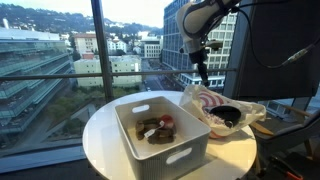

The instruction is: Pick up the brown toy from the plastic and put it in the white basket, pick up the orange toy from the plastic and put in the white basket, pick up the black bowl with the checked shirt from the plastic and put it in the white basket, pick up the silver object from the plastic and put it in the white basket

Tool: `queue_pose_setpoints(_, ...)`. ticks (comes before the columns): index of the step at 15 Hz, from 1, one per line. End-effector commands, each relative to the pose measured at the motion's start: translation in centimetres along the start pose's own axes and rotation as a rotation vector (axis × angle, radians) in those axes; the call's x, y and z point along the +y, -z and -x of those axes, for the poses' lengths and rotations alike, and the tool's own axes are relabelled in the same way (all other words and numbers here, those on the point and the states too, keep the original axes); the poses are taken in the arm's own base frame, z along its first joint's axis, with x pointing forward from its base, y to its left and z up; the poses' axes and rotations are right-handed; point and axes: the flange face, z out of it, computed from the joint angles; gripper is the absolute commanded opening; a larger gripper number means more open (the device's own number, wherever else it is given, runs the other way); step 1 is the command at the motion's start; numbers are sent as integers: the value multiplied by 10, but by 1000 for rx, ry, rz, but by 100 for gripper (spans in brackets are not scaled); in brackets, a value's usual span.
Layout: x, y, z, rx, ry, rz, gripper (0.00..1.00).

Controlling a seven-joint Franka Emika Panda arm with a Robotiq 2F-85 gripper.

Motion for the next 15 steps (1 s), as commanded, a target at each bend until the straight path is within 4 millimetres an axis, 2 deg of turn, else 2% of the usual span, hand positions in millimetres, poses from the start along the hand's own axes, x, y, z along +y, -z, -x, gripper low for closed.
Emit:
queue_pose_setpoints(1,8,-60,19,-99,-25,-169,100)
queue_pose_setpoints(7,38,-155,24,-166,-91,-370,100)
queue_pose_setpoints(9,44,-177,20,-141,-98,-410,100)
queue_pose_setpoints(10,45,-183,16,-118,-99,-442,100)
queue_pose_setpoints(11,43,-177,13,-92,-88,-440,100)
queue_pose_setpoints(12,37,-186,20,-145,-104,-422,100)
queue_pose_setpoints(13,39,-188,17,-133,-102,-432,100)
queue_pose_setpoints(15,40,-186,14,-122,-97,-432,100)
